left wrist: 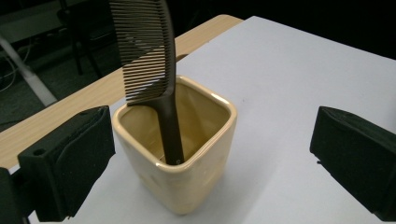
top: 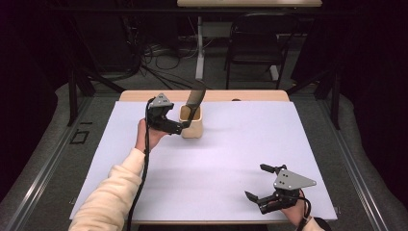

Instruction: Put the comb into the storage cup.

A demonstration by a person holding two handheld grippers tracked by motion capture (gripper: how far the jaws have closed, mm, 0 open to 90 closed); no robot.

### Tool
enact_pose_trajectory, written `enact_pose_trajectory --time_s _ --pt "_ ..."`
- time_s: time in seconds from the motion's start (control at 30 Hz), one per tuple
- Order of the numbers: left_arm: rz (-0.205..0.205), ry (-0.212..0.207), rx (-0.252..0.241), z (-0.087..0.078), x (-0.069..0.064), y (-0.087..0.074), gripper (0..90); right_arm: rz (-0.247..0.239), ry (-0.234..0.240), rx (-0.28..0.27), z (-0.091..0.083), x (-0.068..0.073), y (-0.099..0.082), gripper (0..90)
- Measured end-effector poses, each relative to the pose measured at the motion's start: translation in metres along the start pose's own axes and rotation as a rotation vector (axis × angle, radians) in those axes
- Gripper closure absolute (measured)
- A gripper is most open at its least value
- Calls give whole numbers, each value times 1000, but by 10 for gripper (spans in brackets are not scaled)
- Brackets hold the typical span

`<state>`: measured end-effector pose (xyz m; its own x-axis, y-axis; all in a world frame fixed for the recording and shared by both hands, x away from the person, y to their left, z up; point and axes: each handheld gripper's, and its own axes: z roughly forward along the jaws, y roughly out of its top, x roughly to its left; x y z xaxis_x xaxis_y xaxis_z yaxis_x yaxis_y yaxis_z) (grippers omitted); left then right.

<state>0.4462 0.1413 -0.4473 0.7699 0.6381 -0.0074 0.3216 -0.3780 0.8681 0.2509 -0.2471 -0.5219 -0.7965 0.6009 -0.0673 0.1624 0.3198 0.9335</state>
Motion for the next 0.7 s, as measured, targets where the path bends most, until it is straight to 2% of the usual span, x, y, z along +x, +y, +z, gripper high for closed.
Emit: enact_pose_trajectory --time_s 0.4,0.5,0.7 --pt "11 46 29 -20 -9 -8 0 -1 0 3 0 0 0 0" --pt "28 69 30 -25 -12 -12 0 -1 0 6 0 0 0 0" --pt "25 87 24 -35 -15 -20 0 -3 -1 7 0 0 0 0"
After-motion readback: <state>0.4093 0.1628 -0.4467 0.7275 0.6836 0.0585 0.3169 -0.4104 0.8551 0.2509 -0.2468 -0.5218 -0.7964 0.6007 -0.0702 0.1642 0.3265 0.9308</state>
